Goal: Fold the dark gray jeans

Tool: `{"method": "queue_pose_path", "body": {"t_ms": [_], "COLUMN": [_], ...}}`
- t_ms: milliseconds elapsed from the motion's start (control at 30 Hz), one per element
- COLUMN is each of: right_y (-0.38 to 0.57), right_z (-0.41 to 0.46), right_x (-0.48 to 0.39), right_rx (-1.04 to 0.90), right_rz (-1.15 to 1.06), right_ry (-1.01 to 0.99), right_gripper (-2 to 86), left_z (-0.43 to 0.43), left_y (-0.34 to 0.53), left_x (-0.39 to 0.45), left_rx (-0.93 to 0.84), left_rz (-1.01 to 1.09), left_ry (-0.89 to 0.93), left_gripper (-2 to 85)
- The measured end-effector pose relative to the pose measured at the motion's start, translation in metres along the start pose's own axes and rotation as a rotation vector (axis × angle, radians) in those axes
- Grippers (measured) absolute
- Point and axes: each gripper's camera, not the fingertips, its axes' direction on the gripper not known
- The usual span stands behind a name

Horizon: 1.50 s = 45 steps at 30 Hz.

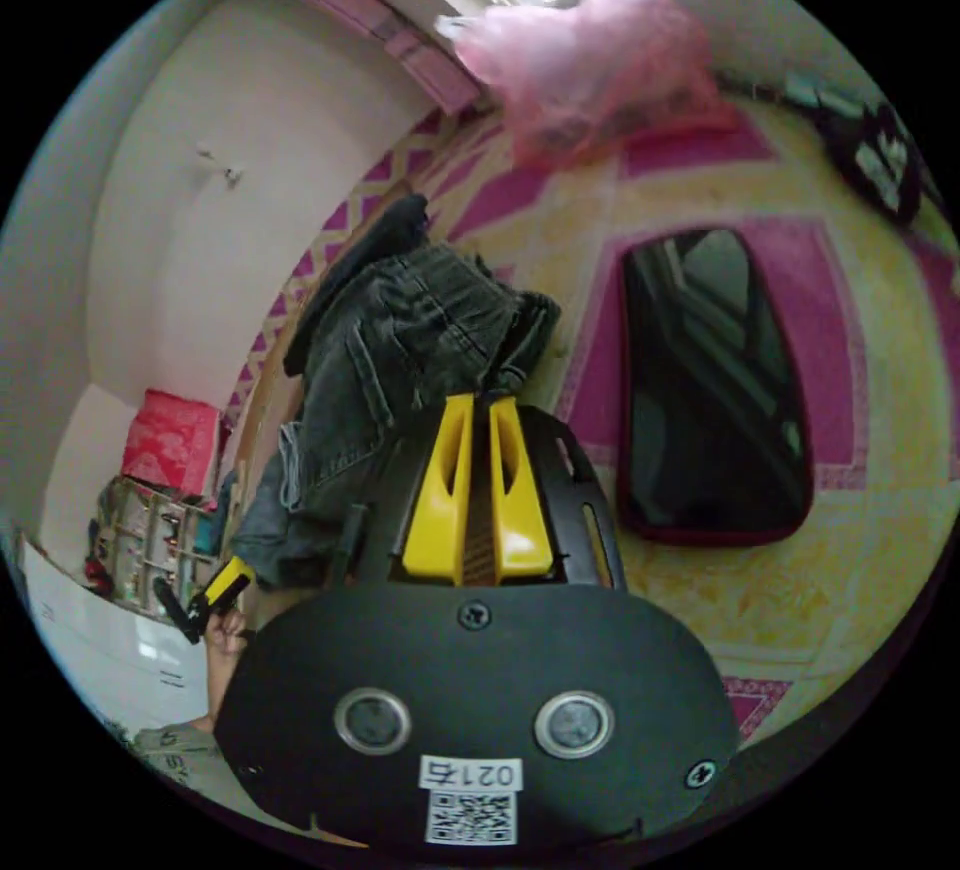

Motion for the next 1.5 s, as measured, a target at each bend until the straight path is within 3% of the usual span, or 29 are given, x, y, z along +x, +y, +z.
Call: {"method": "queue_pose_path", "body": {"t_ms": [100,267,467,633,733,800,967,1067,1133,1333,1500], "right_y": [0.016,0.048,0.106,0.214,0.256,0.263,0.273,0.290,0.295,0.236,0.217], "right_z": [-0.030,-0.056,-0.002,0.079,0.121,0.120,0.089,0.116,0.111,0.064,0.052], "right_x": [-0.012,-0.078,-0.184,-0.260,-0.268,-0.268,-0.281,-0.273,-0.267,-0.241,-0.208], "right_rx": [0.106,0.181,-0.102,-0.232,-0.341,-0.312,-0.226,-0.343,-0.294,-0.233,-0.200], "right_rz": [-0.069,-0.357,-0.829,-1.346,-1.516,-1.521,-1.472,-1.481,-1.446,-1.037,-0.882], "right_ry": [0.076,0.164,-0.115,0.118,0.273,0.278,0.236,0.371,0.366,0.067,0.006], "right_gripper": [5.1,5.0,6.8,9.5,8.5,1.4,-0.2,0.9,2.5,9.6,10.1], "left_z": [0.000,0.012,0.015,0.008,0.008,0.011,0.001,-0.032,-0.061,-0.055,0.001], "left_y": [-0.001,0.011,0.008,0.016,0.027,0.034,0.039,0.032,0.032,-0.019,-0.071], "left_x": [0.007,0.022,0.059,0.076,0.081,0.078,0.051,0.021,0.008,0.049,0.093], "left_rx": [-0.006,-0.004,-0.076,-0.088,-0.111,-0.135,-0.112,0.015,0.182,0.211,0.093], "left_rz": [0.042,0.198,0.426,0.524,0.582,0.598,0.451,0.188,0.069,0.208,0.332], "left_ry": [0.021,-0.106,-0.224,-0.271,-0.313,-0.330,-0.303,-0.102,0.046,0.098,0.119], "left_gripper": [6.2,1.3,-0.6,-0.9,-1.0,-1.0,-1.0,-0.9,-0.8,1.6,6.2]}}
